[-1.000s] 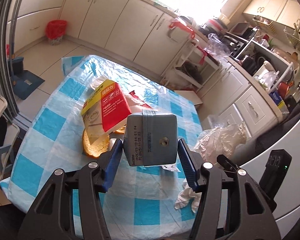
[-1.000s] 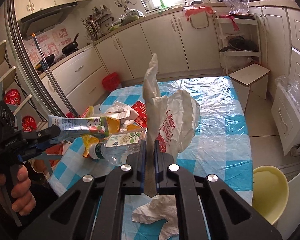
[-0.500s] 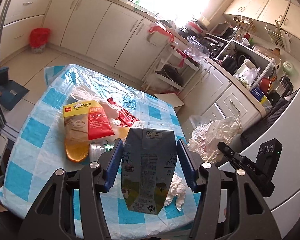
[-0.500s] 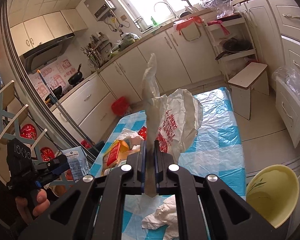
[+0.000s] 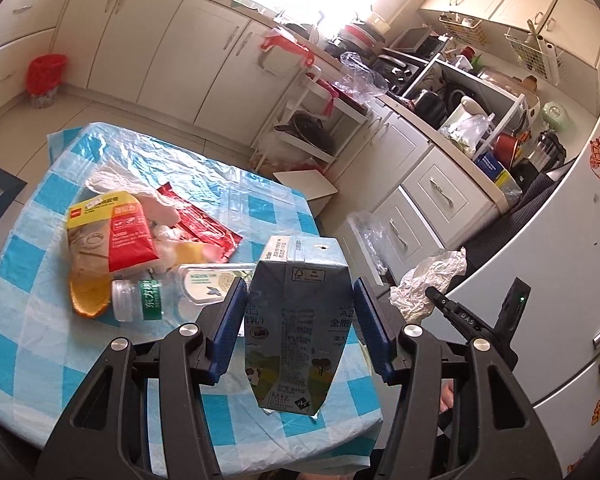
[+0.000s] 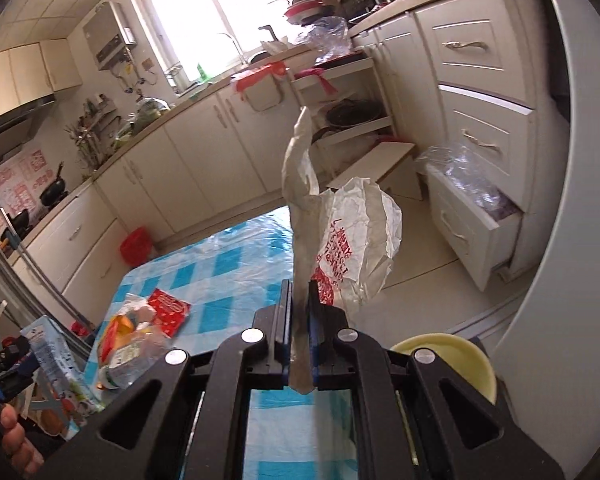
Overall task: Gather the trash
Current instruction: 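Carry both items to the yellow bin and release them from both grippers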
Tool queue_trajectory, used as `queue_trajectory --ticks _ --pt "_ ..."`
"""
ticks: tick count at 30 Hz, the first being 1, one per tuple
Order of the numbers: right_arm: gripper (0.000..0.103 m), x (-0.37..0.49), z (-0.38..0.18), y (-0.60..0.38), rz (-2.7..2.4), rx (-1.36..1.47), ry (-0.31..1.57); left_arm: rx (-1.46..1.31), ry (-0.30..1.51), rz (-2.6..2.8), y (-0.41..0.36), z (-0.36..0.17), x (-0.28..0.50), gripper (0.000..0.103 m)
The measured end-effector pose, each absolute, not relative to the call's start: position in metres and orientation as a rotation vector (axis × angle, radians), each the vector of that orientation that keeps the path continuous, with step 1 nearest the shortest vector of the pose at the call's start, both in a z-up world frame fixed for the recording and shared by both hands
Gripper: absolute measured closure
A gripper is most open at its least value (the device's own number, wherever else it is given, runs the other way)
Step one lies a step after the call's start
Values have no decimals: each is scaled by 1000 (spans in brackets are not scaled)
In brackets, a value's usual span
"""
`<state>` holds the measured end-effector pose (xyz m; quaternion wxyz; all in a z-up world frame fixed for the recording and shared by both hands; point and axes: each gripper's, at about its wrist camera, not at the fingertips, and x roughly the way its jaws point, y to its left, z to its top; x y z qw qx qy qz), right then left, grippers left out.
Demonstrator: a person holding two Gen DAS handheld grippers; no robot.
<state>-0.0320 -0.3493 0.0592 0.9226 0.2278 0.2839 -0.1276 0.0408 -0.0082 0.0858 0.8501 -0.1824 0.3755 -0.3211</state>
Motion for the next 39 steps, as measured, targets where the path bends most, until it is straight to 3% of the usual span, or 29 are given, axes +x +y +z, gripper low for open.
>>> queue_trajectory --ticks 8,10,11,12,20,22,24,28,39 --pt "93 -22 -37 -395 -352 588 863 -336 811 -774 -75 92 24 51" --pt "79 -20 -58 -404 -399 612 930 -323 813 -800 -94 94 20 51" --pt "60 -22 -64 -408 -423 626 946 -318 815 -810 -102 94 18 51" --pt "51 -25 -65 -412 -442 644 944 -312 819 -822 -111 94 17 51" --pt "42 -60 15 -427 -458 655 669 -256 869 -873 -178 79 13 51" --pt "38 -66 50 -426 -444 602 560 -242 884 -880 -195 73 14 51" --pt "26 -74 81 -424 -449 531 442 -230 900 -883 -213 65 15 51" --pt "18 -97 108 -424 -483 456 271 -198 933 -879 -250 48 17 51" --pt "18 -78 102 -441 -421 554 328 -115 1071 -841 -328 -12 30 45"
